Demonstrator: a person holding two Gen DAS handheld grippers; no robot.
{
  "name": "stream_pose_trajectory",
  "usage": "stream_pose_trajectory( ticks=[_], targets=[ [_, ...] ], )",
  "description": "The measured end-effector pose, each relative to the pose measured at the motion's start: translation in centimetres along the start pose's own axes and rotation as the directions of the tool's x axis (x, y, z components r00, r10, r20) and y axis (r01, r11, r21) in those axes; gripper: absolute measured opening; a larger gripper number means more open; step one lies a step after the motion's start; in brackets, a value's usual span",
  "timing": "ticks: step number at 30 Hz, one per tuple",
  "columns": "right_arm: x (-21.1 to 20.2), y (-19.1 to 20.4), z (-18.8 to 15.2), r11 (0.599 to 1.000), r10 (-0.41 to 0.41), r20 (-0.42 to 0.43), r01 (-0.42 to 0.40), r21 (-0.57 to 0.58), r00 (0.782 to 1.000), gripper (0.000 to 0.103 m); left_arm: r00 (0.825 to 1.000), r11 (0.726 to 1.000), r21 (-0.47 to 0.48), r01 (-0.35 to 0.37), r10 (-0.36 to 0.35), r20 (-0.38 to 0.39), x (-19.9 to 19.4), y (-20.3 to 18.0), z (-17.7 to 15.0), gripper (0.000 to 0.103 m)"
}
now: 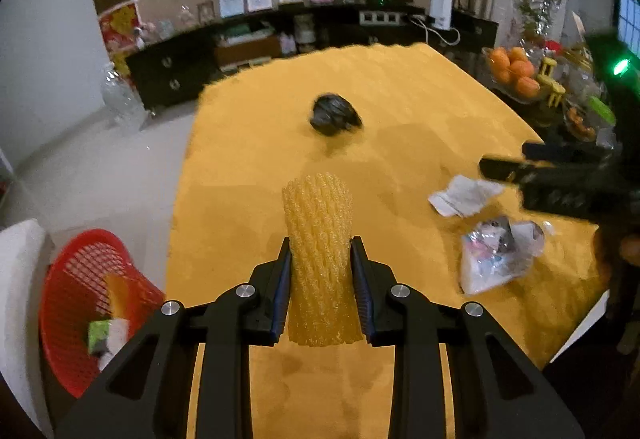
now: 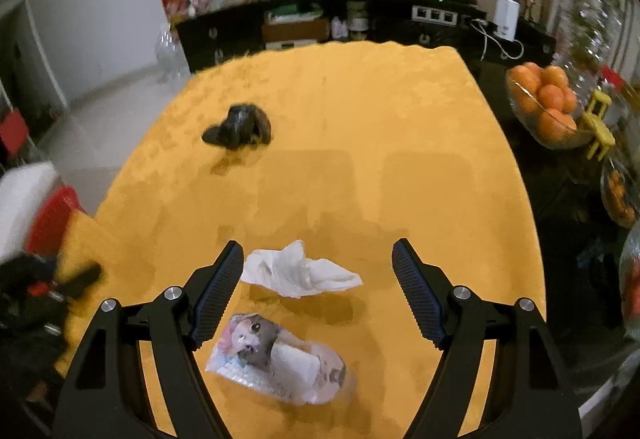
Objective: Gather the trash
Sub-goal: 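Grasp the yellow foam fruit net with the left tool, then grasp the white tissue with the right tool while the left tool holds the foam net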
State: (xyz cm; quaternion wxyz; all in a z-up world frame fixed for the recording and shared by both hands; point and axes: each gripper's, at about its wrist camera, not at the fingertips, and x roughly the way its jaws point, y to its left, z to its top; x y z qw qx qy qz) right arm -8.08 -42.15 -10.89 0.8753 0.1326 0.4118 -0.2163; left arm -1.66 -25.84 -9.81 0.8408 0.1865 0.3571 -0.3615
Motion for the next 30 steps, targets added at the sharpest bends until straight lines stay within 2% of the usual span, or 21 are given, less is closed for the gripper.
stream_pose_trajectory(
  ticks=[10,16,26,30],
  targets=[
    [4.5,1.5,-0.4,0.999,-0.019,-0.104,0.015,-0.039,0.994,0.074,1.0,0.998,-0.062,-0.004,0.005,0.019,-1.4,2.5,0.3,0.027],
    [6.1,1.1,-0.9,1.0,-0.008,-0.159,0.007,-0.008,0.987,0.073,1.0,0.996,-0.087,-0.01,0.013,0.024,-1.7,3.3,0.3,0.027],
    [6.1,1.2,-0.9,0.999,0.002,-0.157,-0.008,-0.034,0.988,0.039,0.999,0.995,-0.097,-0.014,0.017,0.029,-1.8,3.5,0.5,0.027],
    [5.7,1.3,-0.7,0.999,0.008,-0.141,-0.013,-0.037,0.99,0.034,0.999,0.994,-0.105,-0.017,0.02,0.032,-1.9,3.8,0.6,0.027]
  ],
)
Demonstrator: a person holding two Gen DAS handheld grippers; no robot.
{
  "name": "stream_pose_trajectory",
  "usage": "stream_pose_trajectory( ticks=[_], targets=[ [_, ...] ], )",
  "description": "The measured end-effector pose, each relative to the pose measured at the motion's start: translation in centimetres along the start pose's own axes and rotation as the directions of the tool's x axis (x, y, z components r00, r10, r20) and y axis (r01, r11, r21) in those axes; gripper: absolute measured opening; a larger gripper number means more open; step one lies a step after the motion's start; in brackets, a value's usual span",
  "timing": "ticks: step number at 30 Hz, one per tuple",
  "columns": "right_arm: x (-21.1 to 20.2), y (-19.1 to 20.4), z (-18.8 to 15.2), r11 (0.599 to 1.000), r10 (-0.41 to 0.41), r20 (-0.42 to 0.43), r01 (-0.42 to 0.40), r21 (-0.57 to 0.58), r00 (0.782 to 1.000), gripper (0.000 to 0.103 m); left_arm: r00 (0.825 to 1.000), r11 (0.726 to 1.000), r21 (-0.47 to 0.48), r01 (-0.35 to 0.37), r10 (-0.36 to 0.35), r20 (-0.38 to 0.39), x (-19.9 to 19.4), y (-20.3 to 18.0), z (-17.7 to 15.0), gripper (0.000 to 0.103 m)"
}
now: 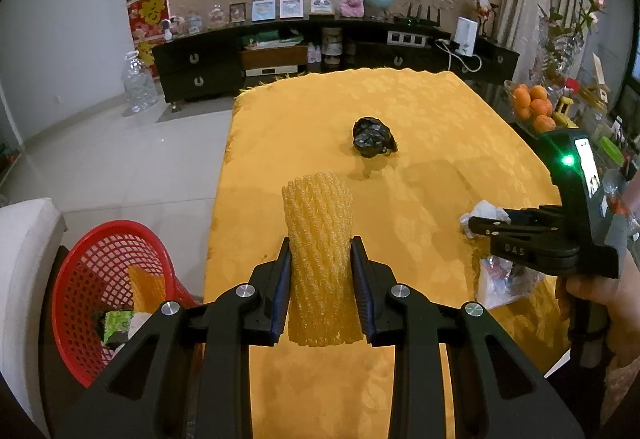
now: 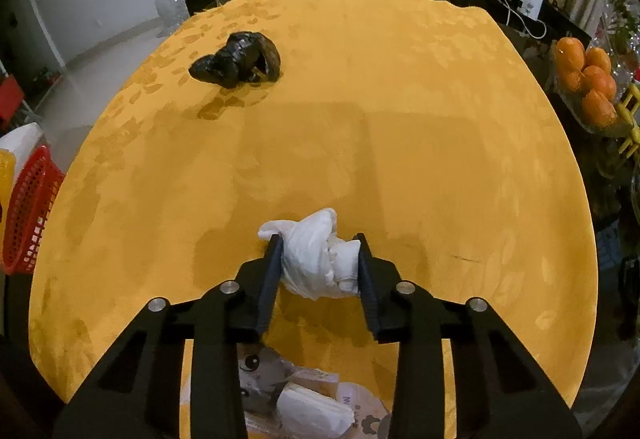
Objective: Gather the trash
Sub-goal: 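Grasp the white tissue with the right tool while the left tool holds the foam net, then carry the foam net and tissue over the red wastebasket and open both tools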
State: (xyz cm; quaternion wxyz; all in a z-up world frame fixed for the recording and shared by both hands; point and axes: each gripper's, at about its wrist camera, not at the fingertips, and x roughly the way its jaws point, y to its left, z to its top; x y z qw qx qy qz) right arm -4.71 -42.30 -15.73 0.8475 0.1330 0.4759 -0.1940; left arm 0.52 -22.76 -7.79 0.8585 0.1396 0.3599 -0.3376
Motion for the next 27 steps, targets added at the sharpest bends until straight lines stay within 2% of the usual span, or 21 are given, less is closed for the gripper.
stream_pose_trajectory(
  ticks=[11,16,27],
  targets=[
    [-3.9,1.3,0.9,1.0,-0.012,0.148,0.016,-0.025,0.989,0.034,0.999,0.999,-0.017,-0.038,0.038,0.034,-0.5,0.5,0.5,0.027],
    [-6.2,2.1,1.5,0.999,-0.011,0.22,0.019,-0.032,0.975,0.034,0.996,0.998,-0.018,-0.064,0.065,0.068,-1.3,0.7,1.0,0.027],
    [-10.9,4.8,2.7,0.998,0.049,0.337,-0.03,-0.059,0.94,0.034,0.981,0.99,-0.086,-0.107,0.12,0.154,-4.2,3.3,2.8,0.027]
  ],
)
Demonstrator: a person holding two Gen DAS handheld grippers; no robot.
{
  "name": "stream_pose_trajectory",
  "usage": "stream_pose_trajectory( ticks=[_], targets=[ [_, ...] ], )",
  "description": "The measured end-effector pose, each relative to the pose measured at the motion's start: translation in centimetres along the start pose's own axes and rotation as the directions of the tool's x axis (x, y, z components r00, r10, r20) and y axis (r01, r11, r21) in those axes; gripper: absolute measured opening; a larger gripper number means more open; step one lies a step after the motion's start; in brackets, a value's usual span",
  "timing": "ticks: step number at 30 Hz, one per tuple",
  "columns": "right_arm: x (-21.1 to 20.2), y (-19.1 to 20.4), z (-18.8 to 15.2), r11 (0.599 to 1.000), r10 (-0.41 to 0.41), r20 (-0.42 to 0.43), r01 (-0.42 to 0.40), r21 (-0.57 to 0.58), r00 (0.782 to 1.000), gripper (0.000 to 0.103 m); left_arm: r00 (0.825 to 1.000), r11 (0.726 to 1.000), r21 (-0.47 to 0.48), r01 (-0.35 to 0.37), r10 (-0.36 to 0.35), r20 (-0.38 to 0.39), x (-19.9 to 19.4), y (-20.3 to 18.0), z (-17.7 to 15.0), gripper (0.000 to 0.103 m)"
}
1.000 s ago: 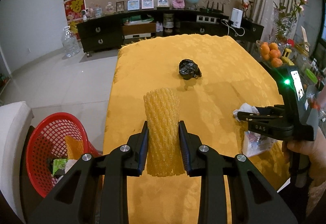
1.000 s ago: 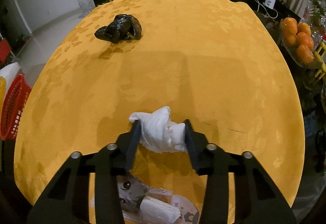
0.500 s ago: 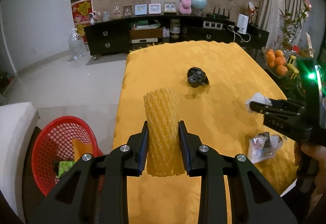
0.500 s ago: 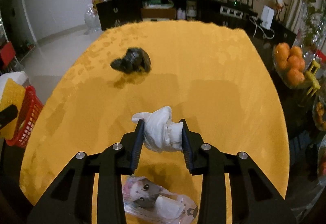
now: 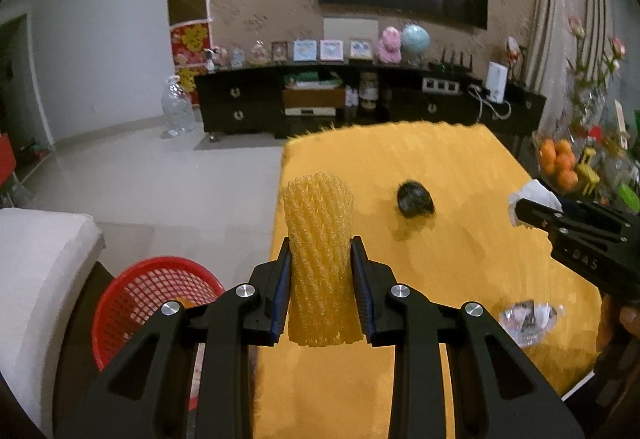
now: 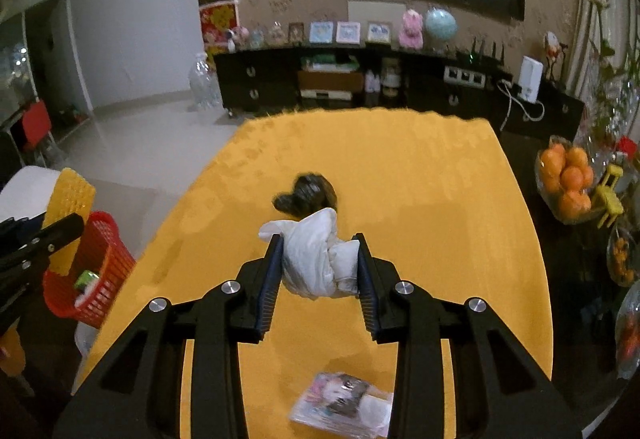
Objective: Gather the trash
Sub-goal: 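Carry the foam net and tissue over the red wastebasket and open both tools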
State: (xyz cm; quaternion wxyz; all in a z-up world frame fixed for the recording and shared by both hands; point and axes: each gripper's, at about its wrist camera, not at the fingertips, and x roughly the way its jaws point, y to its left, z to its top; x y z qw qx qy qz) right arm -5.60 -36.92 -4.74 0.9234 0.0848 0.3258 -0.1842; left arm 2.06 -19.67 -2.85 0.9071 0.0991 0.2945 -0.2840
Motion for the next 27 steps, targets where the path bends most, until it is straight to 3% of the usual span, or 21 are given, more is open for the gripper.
stream_pose_trajectory(
  ticks=[7,15,22,27],
  targets=[
    [-1.7,2.1,3.3,0.998,0.063,0.065,-0.063,-0.009,0.996,0.034,0.995,0.998,-0.024,-0.052,0.054,0.082,-2.7,2.9,2.8,0.027],
    [-2.3,6.1,8.8,0.992,0.111,0.146,-0.1,-0.082,0.983,0.034,0.975,0.99,-0.034,-0.136,0.139,0.174,-4.5,7.0,6.3,0.027],
    [-0.7,11.0,12.4,0.967,0.192,0.18,-0.155,-0.201,0.965,0.034,0.975,0.977,-0.151,-0.153,0.174,0.137,-3.8,12.1,4.9,0.027],
    [2.2,13.6,11.8,0.947,0.25,0.13,-0.215,-0.237,0.959,0.034,0.97,0.961,-0.187,-0.203,0.223,0.092,-3.2,14.7,3.6,0.027]
  ],
)
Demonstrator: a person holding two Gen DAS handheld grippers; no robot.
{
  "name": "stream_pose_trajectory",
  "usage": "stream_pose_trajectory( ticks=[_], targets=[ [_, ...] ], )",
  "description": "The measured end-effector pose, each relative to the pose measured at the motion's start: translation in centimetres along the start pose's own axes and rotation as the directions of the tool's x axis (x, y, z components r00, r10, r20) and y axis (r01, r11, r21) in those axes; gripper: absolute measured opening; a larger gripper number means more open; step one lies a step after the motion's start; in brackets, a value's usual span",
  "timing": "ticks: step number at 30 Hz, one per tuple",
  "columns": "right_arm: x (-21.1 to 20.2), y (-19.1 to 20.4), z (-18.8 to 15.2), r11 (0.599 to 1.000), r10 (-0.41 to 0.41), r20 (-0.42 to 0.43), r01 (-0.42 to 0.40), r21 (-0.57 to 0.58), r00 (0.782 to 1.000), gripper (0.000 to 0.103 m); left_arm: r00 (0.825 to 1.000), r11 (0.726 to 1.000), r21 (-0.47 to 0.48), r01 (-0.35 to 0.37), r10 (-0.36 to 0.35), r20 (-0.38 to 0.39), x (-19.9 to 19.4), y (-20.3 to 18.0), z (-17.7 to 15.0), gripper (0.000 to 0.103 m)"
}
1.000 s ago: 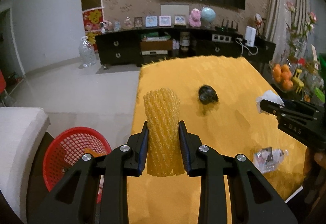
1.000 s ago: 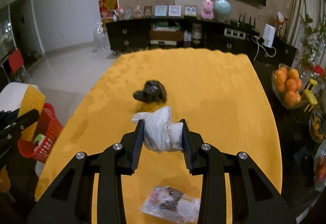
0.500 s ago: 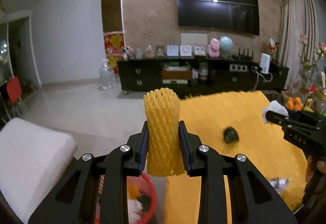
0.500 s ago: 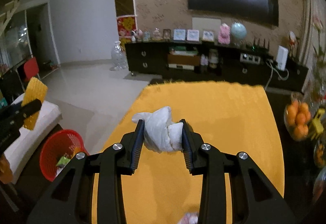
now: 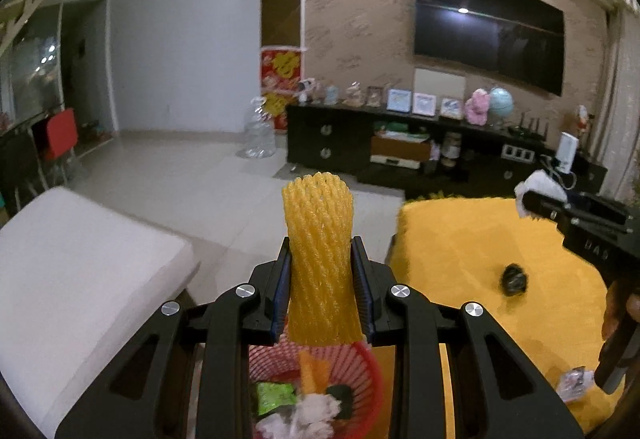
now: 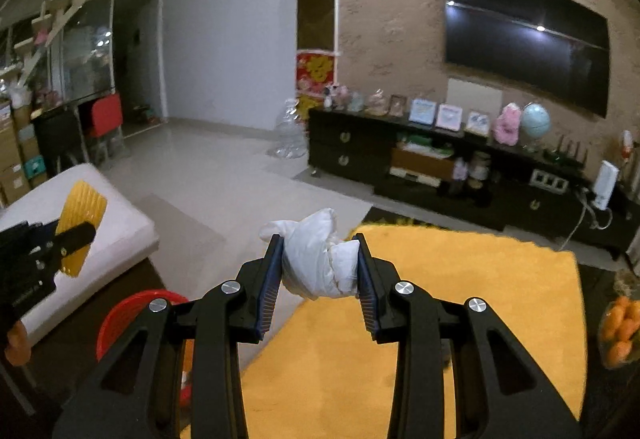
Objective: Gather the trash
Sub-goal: 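Carry the foam net and tissue over the red wastebasket and open both tools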
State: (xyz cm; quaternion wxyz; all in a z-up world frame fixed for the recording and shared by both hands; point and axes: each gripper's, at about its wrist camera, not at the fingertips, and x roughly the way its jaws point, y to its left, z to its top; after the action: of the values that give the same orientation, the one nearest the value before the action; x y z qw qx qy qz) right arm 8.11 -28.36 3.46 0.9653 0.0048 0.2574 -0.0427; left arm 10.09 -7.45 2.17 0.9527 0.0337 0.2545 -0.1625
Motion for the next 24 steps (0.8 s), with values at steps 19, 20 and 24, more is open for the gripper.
stream_pose_trajectory(
  ticks=[19,20,24],
  targets=[
    [4.4,10.3,-3.4,0.973,0.194,-0.171,-0.212,-0.093,0.966,0.034,0.98,0.995,-0.03,-0.091,0.084,-0.179,2.0,5.6,-4.5,0.027],
    [4.5,10.5,-3.6,0.971,0.202,-0.176,-0.22,-0.095,0.963,0.034,0.979,0.995,-0.031,-0.091,0.084,-0.185,2.2,5.6,-4.6,0.027],
    [4.8,11.7,-4.2,0.962,0.236,-0.197,-0.258,-0.093,0.952,0.034,0.972,0.994,-0.011,-0.104,0.1,-0.211,2.9,5.6,-5.3,0.027]
  ],
)
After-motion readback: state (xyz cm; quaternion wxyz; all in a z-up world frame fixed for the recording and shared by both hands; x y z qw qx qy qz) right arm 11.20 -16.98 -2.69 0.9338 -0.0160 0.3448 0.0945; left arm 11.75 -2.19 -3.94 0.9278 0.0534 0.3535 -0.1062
